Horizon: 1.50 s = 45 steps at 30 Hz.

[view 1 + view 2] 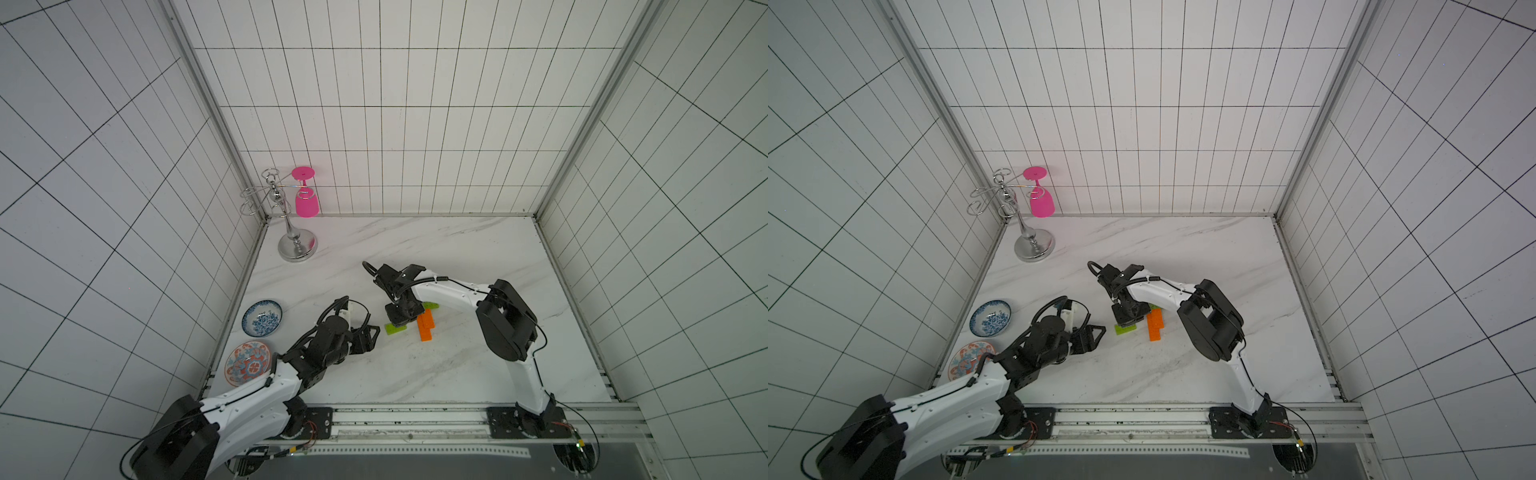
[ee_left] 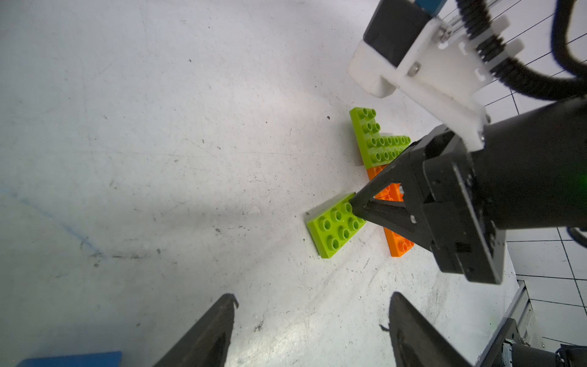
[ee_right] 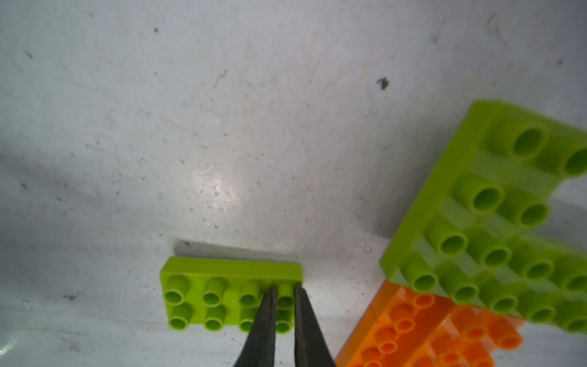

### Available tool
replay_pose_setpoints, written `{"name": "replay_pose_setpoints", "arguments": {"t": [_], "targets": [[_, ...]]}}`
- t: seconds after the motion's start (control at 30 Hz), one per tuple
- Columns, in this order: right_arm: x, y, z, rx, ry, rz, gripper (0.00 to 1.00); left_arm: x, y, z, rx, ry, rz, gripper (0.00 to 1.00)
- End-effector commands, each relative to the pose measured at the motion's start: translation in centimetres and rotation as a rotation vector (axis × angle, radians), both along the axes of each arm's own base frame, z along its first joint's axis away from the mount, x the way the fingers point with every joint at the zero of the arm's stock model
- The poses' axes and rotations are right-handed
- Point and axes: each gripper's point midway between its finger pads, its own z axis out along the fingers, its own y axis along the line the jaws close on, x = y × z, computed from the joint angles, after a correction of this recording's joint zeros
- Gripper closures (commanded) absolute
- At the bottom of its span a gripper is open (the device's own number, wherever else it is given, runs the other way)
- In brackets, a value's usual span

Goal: Assemble a small pinwheel with lego
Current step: Pick up the lego brick from the center of the board, then assemble the lego brick with the lego brick.

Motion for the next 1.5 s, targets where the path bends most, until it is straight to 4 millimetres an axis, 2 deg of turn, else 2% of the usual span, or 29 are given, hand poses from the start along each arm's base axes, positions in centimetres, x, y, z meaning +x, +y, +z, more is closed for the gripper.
{"name": "replay_pose_setpoints", "arguments": {"t": [0.0, 0.4, 0.8, 1.17, 1.47], "targets": [[-0.9, -0.9, -0.3, -0.047, 0.021, 0.000, 0.88, 0.0, 0.4, -0.4, 0.011, 0.004, 0.019, 0.22], [-0.2, -1.1, 2.3, -0.016, -0.024, -0.019, 0.87, 0.3, -0.8, 0.2, -0.013, -0.006, -0.027, 0.23], [0.7, -3.6, 3.6, -0.022, -0.051, -0.085, 0.87, 0.8, -2.4, 0.8, -0.034, -0.030, -0.080, 0.23], [1.1, -5.4, 3.1, -0.031, -0.039, -0.153, 0.86, 1.2, -5.2, 1.1, -0.034, -0.045, -0.156, 0.23], [1.8, -5.9, 2.4, -0.039, -0.032, -0.168, 0.86, 1.0, -5.9, 0.9, -0.029, -0.041, -0.175, 0.23]]}}
